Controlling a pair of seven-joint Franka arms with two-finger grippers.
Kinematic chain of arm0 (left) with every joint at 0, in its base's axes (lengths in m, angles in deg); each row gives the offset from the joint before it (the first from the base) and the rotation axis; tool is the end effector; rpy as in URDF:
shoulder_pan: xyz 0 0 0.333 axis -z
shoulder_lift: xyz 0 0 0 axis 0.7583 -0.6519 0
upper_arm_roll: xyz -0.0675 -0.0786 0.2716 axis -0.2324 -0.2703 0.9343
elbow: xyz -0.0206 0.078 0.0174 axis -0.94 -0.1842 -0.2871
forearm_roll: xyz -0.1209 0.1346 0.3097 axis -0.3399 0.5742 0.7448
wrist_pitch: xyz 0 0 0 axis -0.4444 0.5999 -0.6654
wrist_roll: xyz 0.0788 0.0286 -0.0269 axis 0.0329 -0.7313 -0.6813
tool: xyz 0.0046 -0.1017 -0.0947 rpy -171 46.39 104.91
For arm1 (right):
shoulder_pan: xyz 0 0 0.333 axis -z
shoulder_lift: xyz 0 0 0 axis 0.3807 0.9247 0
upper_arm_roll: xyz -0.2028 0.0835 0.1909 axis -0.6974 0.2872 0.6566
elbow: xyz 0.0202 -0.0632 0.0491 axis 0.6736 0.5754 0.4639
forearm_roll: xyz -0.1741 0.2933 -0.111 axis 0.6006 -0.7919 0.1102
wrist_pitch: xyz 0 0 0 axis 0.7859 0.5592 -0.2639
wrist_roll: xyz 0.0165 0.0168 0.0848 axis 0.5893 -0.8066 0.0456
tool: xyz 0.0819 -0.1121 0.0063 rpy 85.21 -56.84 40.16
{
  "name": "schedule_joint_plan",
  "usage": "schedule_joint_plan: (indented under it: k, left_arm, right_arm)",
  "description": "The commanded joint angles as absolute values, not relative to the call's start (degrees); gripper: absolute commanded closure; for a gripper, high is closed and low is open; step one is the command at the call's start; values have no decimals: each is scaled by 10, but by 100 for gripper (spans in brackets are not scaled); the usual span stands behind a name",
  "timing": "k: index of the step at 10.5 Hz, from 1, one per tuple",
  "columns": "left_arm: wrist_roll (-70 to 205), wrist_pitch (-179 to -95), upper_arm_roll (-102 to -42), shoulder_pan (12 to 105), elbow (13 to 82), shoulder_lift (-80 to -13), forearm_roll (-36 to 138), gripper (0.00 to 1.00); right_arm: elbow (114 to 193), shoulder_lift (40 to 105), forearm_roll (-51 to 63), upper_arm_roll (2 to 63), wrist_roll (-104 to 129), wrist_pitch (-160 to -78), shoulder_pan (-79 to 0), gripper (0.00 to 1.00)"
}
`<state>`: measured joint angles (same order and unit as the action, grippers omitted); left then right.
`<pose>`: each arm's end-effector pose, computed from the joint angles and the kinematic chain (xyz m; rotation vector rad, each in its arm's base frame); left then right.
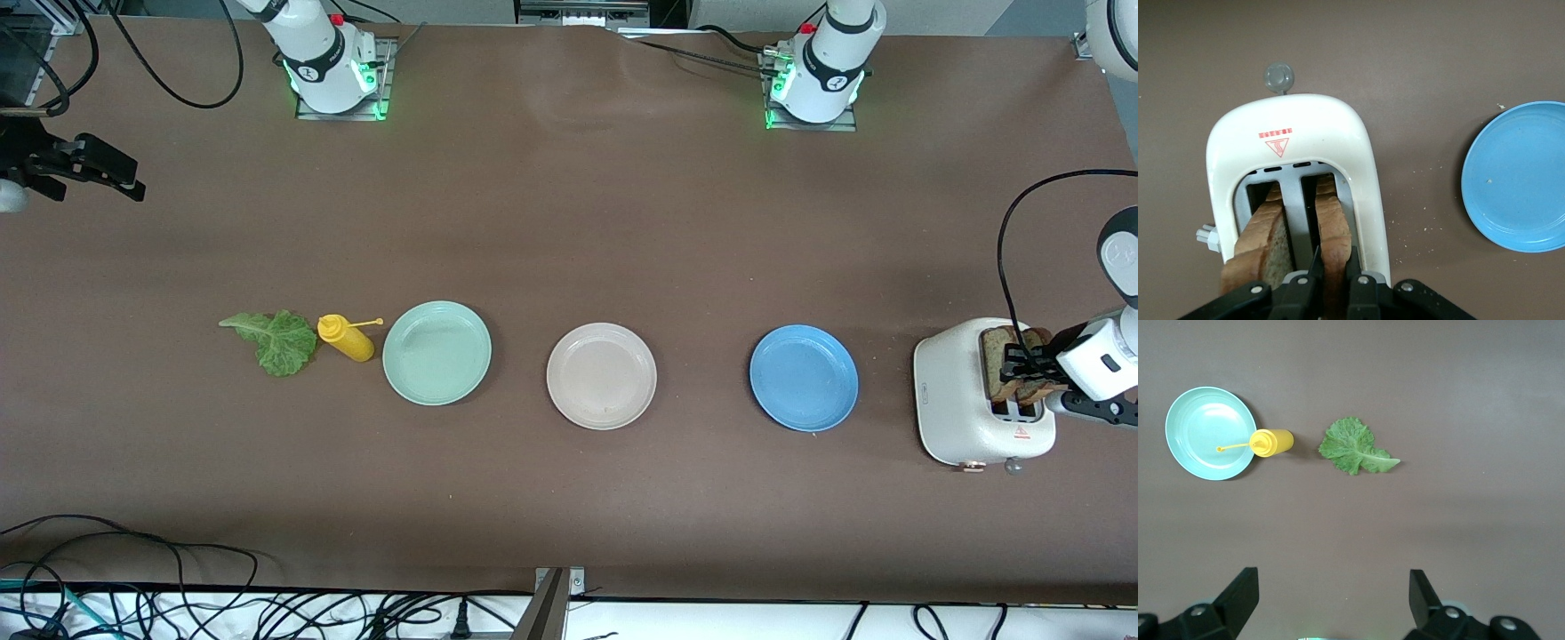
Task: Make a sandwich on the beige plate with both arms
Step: 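Lower the left gripper and grasp the outer bread slice, then lift the bread slice out of the toaster with the left gripper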
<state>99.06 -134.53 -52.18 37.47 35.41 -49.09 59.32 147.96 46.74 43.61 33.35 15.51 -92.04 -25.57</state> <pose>0.6299 0.1456 0.3349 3.1190 -0.3210 -0.0251 0.5028 -0.0140 0.5617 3.1384 0.0229 -0.0710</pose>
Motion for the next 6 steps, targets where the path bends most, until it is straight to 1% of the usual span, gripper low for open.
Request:
schedule_joint_plan:
  k: [1,6]
  left_arm:
    - [1002,-1315,-523,368,330,-483,584,100]
    - [943,-1276,-527,369,263,-479,561,100]
  right_arm:
    - [1473,464,436,331,162,-910,-257,0]
    - [1473,465,436,329,160,-910,-256,0]
